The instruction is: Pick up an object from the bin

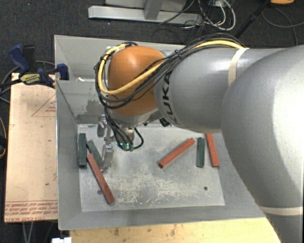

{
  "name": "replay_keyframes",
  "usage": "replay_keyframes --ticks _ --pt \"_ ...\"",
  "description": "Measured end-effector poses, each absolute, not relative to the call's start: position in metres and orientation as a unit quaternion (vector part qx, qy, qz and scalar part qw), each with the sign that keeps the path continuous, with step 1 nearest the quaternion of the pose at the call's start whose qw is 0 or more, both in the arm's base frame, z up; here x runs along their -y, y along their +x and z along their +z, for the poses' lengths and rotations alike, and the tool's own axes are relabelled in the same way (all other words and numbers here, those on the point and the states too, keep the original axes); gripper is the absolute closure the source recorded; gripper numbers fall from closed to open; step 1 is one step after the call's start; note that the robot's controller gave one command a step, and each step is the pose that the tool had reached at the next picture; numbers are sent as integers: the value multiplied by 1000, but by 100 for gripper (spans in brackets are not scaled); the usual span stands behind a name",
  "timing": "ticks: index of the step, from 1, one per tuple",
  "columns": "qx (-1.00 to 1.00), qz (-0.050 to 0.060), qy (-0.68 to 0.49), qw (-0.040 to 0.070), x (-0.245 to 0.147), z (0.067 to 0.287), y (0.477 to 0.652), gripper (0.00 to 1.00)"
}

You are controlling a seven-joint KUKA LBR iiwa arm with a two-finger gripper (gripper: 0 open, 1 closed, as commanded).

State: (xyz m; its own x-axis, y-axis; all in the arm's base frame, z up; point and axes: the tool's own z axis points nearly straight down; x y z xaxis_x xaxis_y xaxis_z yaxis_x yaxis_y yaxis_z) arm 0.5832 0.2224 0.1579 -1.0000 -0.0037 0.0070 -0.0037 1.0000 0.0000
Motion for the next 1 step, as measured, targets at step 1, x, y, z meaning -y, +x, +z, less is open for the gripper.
replay_keyframes --ticks 1 --pt "995 -1 96 -1 -239 69 537 0"
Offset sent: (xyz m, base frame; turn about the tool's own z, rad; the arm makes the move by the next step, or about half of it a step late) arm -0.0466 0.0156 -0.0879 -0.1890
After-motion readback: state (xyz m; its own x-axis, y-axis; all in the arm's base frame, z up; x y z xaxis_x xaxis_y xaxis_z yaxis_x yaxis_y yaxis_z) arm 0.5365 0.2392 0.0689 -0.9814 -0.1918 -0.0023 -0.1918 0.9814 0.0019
